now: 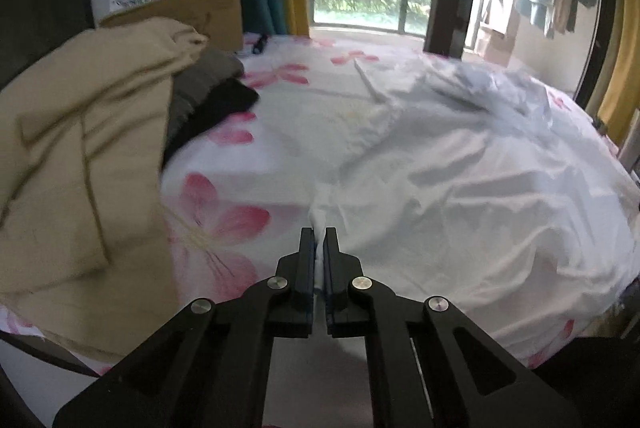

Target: Fold large clothes

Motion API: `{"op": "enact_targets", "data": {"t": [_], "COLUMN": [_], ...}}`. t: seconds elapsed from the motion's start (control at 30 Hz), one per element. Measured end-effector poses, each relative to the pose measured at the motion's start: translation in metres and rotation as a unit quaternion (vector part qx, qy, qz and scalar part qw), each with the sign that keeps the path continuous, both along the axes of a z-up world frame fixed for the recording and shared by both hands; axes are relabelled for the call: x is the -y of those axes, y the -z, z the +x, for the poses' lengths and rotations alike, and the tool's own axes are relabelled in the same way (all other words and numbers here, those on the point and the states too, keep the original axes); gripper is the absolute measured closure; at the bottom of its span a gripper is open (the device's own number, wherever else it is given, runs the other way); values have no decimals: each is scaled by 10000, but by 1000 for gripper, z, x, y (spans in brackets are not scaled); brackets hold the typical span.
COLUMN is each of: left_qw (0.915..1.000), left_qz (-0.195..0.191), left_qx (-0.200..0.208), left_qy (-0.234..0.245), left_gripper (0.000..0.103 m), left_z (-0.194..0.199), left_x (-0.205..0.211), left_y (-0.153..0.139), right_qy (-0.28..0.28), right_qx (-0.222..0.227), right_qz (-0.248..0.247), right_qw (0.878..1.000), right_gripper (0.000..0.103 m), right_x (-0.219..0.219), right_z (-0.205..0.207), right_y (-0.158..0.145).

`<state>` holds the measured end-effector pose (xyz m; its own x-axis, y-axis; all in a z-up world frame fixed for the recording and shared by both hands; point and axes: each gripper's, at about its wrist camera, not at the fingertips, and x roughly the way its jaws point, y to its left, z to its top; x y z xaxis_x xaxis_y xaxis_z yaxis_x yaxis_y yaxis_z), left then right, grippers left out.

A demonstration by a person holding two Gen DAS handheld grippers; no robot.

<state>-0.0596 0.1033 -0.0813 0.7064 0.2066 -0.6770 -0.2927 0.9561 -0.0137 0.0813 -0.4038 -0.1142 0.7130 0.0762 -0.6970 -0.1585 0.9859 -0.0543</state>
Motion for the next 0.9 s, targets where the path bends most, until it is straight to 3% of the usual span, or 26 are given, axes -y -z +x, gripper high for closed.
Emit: {"op": "enact_targets", "data": {"t": [0.4, 0.53, 0.63, 0.67, 0.7, 0.73, 0.77, 0.83, 0.9], "left_qw": [9991, 9998, 9996, 9992, 9987, 9980, 9976, 9984, 9987], "left_qz": [86, 46, -220, -311, -404, -492, -553, -334, -75], "left_qx": [419, 200, -150, -239, -325, -392, -408, -444, -485], "left_qy": [-6, -15, 8, 15, 7, -6, 31, 68, 99], "left_gripper": [99, 99, 96, 92, 76, 49, 42, 40, 40], "left_z": [-3, -2, 0, 0, 1, 2, 3, 5, 6], "left_x": [0, -2, -9, -11, -13, -15, -15, -9, -2], "left_y": [-28, -19, -2, 3, 7, 12, 15, 17, 20], "right_qy": [-78, 3, 93, 133, 214, 310, 396, 552, 485], "right_qx": [204, 47, -219, -292, -367, -327, -335, -408, -377], "right_qz": [-46, 10, 108, 135, 179, 212, 202, 174, 189], "right_qw": [9998, 10000, 9997, 9994, 9989, 9988, 9985, 9975, 9979], "right_gripper": [96, 96, 95, 92, 88, 77, 54, 34, 34], "right_x": [0, 5, 8, 8, 11, 13, 15, 19, 19], "right_z": [1, 2, 3, 4, 5, 5, 5, 6, 4], "right_y": [-18, -6, 11, 15, 19, 19, 19, 21, 22]}}
